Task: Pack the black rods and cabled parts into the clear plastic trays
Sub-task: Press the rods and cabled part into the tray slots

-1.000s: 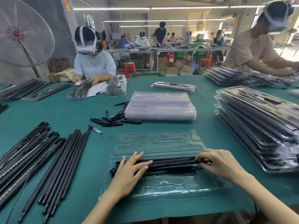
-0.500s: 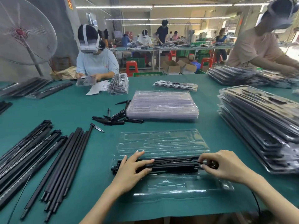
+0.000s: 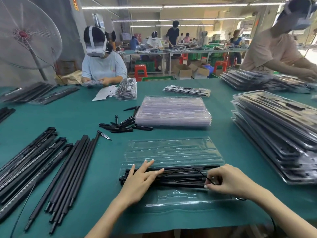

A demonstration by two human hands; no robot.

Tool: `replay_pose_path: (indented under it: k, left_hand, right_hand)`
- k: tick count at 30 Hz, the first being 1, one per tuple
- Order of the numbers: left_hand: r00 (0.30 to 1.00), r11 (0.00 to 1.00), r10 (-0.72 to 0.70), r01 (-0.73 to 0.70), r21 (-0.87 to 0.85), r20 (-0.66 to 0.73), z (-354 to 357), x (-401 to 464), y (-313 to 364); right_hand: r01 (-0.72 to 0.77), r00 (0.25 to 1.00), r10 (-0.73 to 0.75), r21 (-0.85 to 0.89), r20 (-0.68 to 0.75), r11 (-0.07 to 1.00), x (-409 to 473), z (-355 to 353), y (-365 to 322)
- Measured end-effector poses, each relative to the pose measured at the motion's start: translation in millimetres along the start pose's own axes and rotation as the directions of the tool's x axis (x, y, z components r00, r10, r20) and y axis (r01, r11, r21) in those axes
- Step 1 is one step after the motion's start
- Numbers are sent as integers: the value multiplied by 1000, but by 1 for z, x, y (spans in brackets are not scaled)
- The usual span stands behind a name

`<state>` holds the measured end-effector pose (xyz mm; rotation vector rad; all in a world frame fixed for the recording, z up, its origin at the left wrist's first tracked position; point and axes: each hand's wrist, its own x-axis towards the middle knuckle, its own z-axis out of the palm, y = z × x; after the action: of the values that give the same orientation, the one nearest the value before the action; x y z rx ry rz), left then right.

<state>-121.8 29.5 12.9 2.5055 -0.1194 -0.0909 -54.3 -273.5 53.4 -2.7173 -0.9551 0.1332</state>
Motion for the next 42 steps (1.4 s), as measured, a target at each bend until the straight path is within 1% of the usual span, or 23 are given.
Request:
replay_pose_path:
  k: [4,5,7,8,9,11,12,14,17,21,24,26,28,30,34,35,37,39,41,42]
  left_hand:
    - [1000,1000,-8,8,16,4,0,1,1]
    - [1000,1000,-6,6,24,7,0,1,1]
    - [1000,999,-8,7,45,7,0,0,1]
    - [1000,998,-9,9,61,7,1,-1,1]
    - [1000,996,-12,11,83,8,2,-2,1]
    - [1000,990,-19,17,139,18,2,-3,0]
    - [999,986,-21,16,167,26,2,-3,0]
    - [999,977,-24,14,214,43,3,-2,-1]
    - [999,972,-23,12,233,48,4,-3,-1]
    - [1000,976,2,-4,219,9,6,-3,-3]
    - [996,979,38,-20,201,-86,6,-4,-1]
    - [987,968,63,-25,249,-146,8,-5,3]
    - [985,962,84,-40,272,-153,9,-4,5]
    - [987,969,81,-45,243,-138,9,-2,4]
    - [987,965,91,-55,255,-131,10,-3,2]
    - [987,964,95,-59,261,-127,11,-4,1]
    - [990,959,94,-61,275,-105,12,-6,-1]
    - [995,953,92,-74,294,-48,11,-5,-4]
    - [996,940,86,-88,330,21,9,-4,-6]
    - [996,934,79,-91,346,49,7,-3,-6]
  right_hand:
    - [-16,999,14,-49,-36,999,-2,10,1]
    - [-11,999,10,-29,-39,1000,-2,9,1]
    - [-43,998,49,134,-41,990,-4,2,2]
    - [-68,994,81,178,-68,982,-4,0,5]
    - [-87,989,106,176,-102,981,-3,-2,8]
    - [-147,979,150,33,-140,989,-1,0,12]
    - [-155,977,147,-42,-155,987,1,3,13]
    - [-162,973,145,-83,-179,983,6,7,12]
    - [-162,972,134,-140,-192,977,13,10,11]
    - [-175,971,151,-119,-183,977,16,11,12]
    - [-182,971,168,-74,-170,980,17,11,15]
    - [-178,973,171,-34,-155,983,17,9,17]
    - [-151,968,156,37,-196,988,17,7,19]
    - [-115,964,128,69,-233,991,16,7,18]
    - [-94,979,91,-12,-181,995,16,12,14]
    - [-88,977,91,28,-195,996,16,11,14]
    - [-36,965,88,206,-248,978,13,5,20]
    - [40,955,75,377,-286,925,7,-4,30]
    - [60,971,60,473,-233,879,0,-13,35]
    - [60,983,31,469,-183,881,-1,-14,36]
